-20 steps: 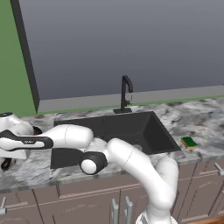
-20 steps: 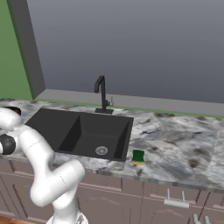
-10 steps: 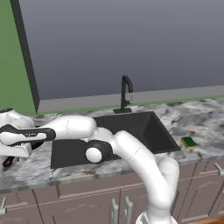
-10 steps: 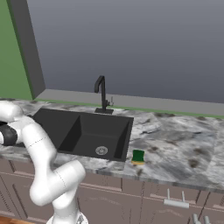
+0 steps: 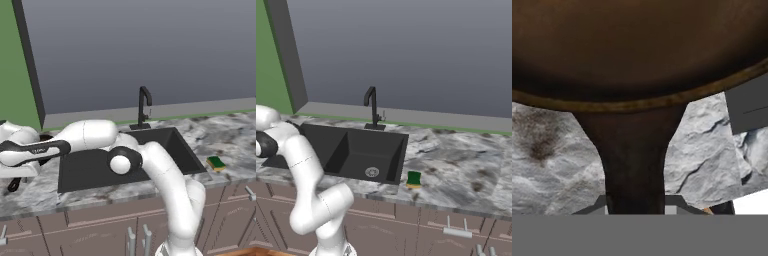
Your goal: Pick the pan and sponge and place them into the sink. Then turn on the water.
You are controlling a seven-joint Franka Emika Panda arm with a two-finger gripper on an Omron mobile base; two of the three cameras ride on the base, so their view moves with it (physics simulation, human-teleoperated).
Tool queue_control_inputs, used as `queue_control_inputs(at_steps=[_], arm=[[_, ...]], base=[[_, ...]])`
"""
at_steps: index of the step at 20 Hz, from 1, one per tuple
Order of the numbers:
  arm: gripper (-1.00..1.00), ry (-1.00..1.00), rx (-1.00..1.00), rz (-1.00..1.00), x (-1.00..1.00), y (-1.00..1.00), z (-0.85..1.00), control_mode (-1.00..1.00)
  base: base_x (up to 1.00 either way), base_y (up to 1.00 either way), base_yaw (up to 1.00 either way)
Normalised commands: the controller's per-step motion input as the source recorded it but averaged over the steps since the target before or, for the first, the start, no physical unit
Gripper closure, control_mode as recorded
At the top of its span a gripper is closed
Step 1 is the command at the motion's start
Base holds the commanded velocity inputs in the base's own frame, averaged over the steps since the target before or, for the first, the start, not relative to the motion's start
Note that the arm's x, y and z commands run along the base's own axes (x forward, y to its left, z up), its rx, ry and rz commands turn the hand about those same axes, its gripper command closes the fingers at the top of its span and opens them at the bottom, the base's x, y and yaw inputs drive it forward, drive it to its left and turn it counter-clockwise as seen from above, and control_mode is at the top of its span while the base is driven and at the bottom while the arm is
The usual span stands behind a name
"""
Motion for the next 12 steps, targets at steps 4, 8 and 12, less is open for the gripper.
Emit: queue_control_inputs(at_steps=[4,8,12], arm=[[1.00,-0.03,-0.04,0.06,-0.34,-0.41,0.29,-1.00],[1.00,0.00,0.00,0.03,-0.33,-0.49,0.20,-1.00],[1.00,0.02,0.04,0.00,-0.32,-0.59,0.14,-1.00]], base=[[0.00,0.00,0.00],[0.00,0.00,0.00],[0.00,0.00,0.00]])
